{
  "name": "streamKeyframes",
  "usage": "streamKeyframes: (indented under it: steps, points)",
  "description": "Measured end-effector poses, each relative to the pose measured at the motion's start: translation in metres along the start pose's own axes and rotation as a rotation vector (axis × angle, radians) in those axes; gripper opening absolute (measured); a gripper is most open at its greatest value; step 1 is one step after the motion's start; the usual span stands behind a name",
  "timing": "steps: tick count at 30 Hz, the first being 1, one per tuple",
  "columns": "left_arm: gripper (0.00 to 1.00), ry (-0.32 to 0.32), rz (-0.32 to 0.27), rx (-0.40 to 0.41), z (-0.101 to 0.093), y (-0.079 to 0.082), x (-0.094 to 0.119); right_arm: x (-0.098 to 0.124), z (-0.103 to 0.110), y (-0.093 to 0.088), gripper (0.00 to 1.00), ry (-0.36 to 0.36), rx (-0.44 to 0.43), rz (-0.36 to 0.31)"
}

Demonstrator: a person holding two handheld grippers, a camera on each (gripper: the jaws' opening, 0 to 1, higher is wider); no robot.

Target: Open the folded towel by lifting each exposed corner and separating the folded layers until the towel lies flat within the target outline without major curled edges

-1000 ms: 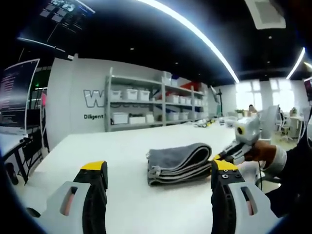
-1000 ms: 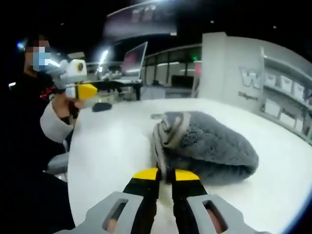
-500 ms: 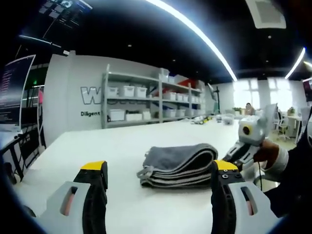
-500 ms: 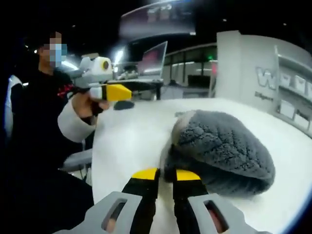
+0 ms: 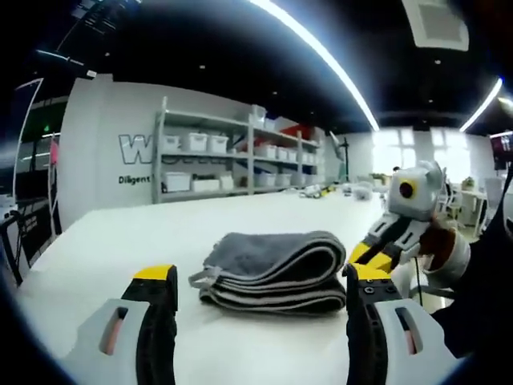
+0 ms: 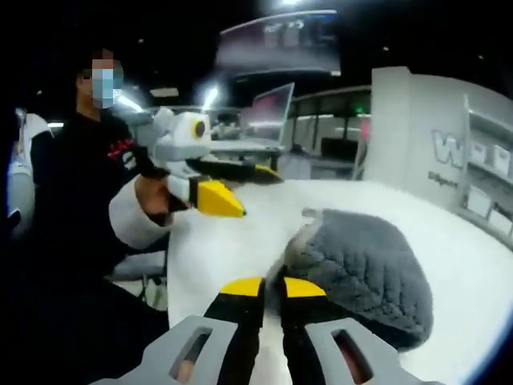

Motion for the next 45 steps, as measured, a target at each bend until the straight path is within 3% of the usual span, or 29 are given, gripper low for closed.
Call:
streamKeyframes:
  steps: [3, 6, 11, 17, 21, 24, 29, 35, 45]
  points:
    - [0.85, 0.002, 0.003, -0.011, -0.004, 0.000, -0.001, 0.009, -0.002, 0.006, 0.05, -0.040, 0.106, 0.011]
    - [0.85, 0.001, 0.012, -0.040, -0.010, 0.000, -0.003, 0.018, -0.004, 0.008, 0.08, -0.111, 0.295, 0.041]
    - [0.85, 0.042, 0.029, -0.093, -0.013, -0.004, -0.009, 0.023, -0.012, 0.003, 0.16, -0.187, 0.460, 0.123]
    - [0.86, 0.076, 0.066, -0.124, -0.012, -0.013, -0.016, 0.011, -0.025, -0.010, 0.31, -0.200, 0.531, 0.196]
    - [0.86, 0.075, 0.072, -0.133, -0.014, -0.015, -0.018, 0.007, -0.030, -0.010, 0.32, -0.225, 0.529, 0.166]
    - [0.86, 0.068, 0.080, -0.148, -0.015, -0.019, -0.022, 0.005, -0.033, -0.011, 0.39, -0.234, 0.581, 0.151]
    - [0.86, 0.086, 0.099, -0.153, -0.011, -0.023, -0.022, -0.001, -0.038, -0.014, 0.40, -0.247, 0.582, 0.151]
    - [0.86, 0.100, 0.075, -0.173, -0.014, -0.016, -0.016, 0.000, -0.038, -0.011, 0.39, -0.268, 0.613, 0.162]
    - [0.86, 0.103, 0.060, -0.176, -0.018, -0.009, -0.016, -0.009, -0.041, -0.006, 0.43, -0.237, 0.667, 0.175]
Point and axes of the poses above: the point that each gripper's makers call its tool centre point, and the gripper's own axes: x roughly backward along the fingers, z roughly to its left, y roughly out of its top, the point moved 3 cm from there along x, roughly backward along the fingers, and after that the axes turned 6 degrees about x, right-handed, at the moved point
